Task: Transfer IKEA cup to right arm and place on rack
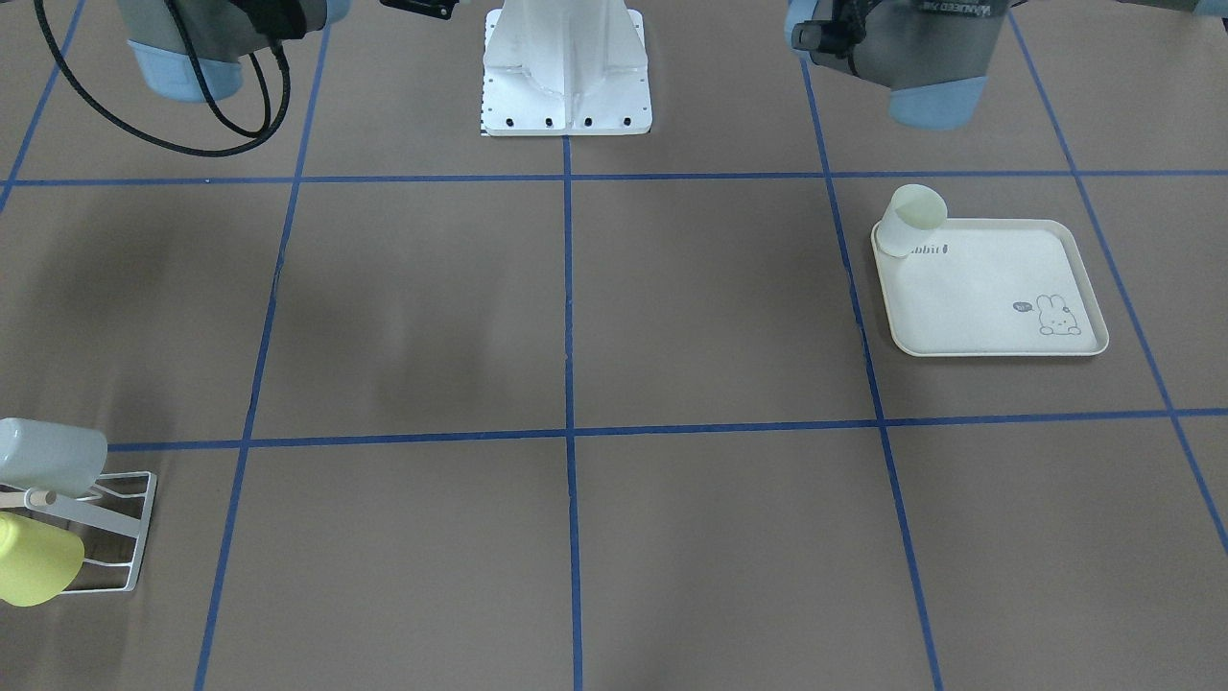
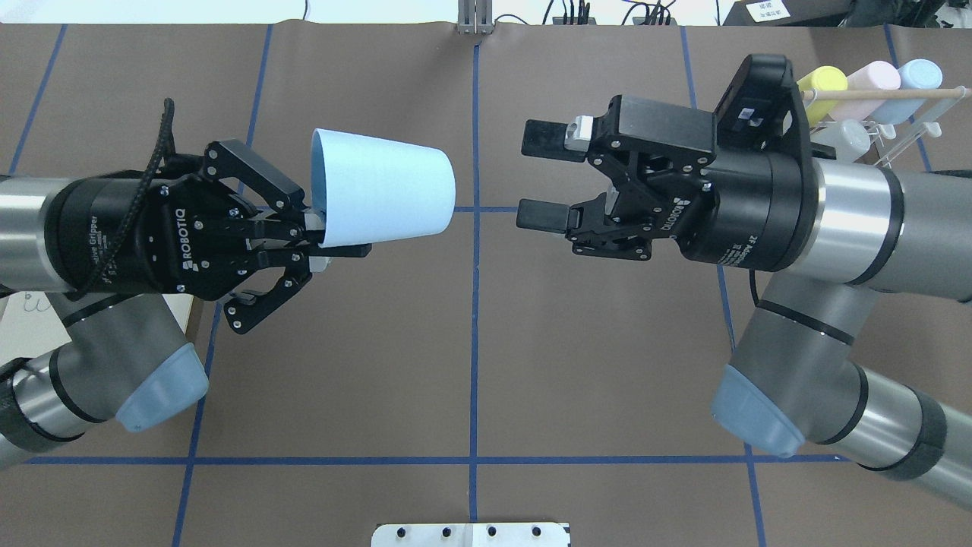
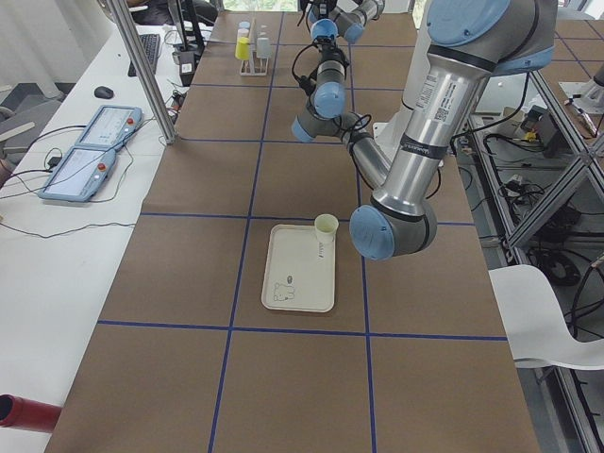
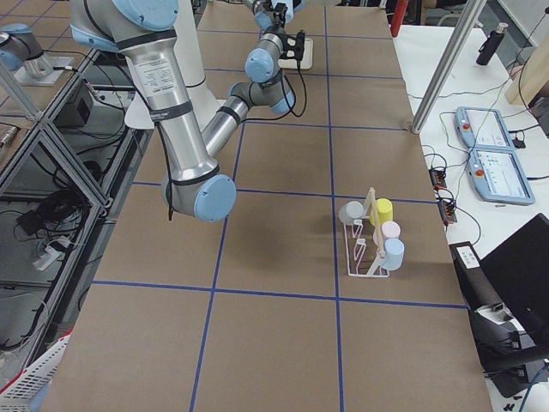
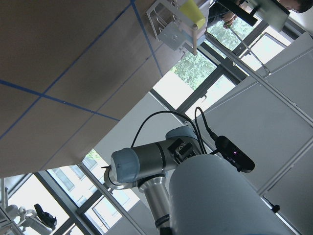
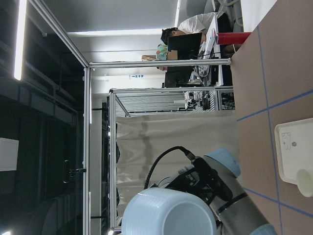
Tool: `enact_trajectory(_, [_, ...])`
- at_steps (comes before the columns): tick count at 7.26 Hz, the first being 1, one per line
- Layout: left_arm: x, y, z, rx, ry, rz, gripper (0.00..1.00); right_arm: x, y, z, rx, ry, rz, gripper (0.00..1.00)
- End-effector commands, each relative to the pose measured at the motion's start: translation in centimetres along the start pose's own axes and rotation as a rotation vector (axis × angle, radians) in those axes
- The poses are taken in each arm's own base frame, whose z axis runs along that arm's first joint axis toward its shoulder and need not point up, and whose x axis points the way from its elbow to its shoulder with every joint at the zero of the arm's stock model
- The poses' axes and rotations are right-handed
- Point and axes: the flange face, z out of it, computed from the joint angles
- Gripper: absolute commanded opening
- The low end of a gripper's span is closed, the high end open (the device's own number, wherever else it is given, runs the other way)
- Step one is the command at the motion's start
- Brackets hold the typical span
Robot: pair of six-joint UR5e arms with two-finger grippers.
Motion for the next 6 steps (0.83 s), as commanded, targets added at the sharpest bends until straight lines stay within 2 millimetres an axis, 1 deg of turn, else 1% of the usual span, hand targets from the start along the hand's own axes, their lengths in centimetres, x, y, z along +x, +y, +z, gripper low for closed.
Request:
enact_trajectory(1, [-2.1,0.6,0.8,-0.094,0.062,-0.07,0.0,0.0,1.1,1.4,-0.011,-0.04,0.017,0.97])
enact_trajectory(2, [-2.4,0.6,1.0,-0.1,0.059,-0.087,0.0,0.0,1.0,2.1,-0.013,-0.047,0.016,0.97])
enact_trajectory(4, [-2.6,0.7,1.3,-0.104,0.077,-0.1,0.0,0.4,1.3,2.6,-0.019,-0.047,0.025,0.97])
enact_trajectory(6, [-3.3,0.8,1.9,-0.117,0.075,-0.117,0.0,0.8,2.1,2.8,-0.042,-0.061,0.036,0.97])
